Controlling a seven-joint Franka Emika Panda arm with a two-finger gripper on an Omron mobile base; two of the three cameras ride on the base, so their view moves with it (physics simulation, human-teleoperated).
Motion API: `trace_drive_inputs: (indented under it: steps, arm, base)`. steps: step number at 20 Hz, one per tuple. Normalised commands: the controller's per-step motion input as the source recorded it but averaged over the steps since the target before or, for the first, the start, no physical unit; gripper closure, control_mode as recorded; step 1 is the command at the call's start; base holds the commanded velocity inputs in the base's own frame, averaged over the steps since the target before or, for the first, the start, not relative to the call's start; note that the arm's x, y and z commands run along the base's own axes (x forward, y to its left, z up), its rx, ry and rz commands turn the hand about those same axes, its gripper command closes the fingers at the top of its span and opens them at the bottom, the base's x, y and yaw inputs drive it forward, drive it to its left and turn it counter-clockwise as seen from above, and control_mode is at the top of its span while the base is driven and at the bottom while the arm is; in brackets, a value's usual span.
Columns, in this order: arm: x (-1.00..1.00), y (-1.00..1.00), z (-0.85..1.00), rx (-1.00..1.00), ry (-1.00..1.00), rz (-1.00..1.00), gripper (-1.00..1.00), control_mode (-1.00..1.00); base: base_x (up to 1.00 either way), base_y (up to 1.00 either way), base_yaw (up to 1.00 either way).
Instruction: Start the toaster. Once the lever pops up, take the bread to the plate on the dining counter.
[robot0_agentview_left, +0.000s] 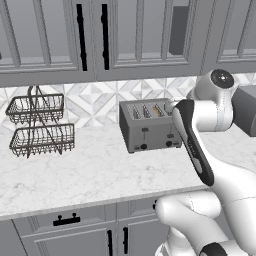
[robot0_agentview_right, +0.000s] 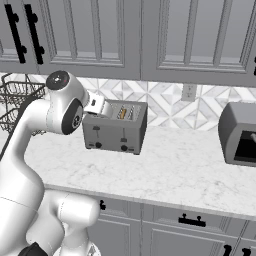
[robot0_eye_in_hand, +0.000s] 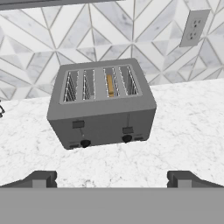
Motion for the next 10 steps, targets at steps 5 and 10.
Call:
trace_drive_inputs:
  steps: [5, 10]
  arm:
    - [0.00, 0.00, 0.00, 0.00, 0.00, 0.00, -1.00, -1.00]
    - [0.00, 0.00, 0.00, 0.00, 0.00, 0.00, -1.00, -1.00]
  base:
    - [0.00, 0.00, 0.00]
    - [0.00, 0.00, 0.00]
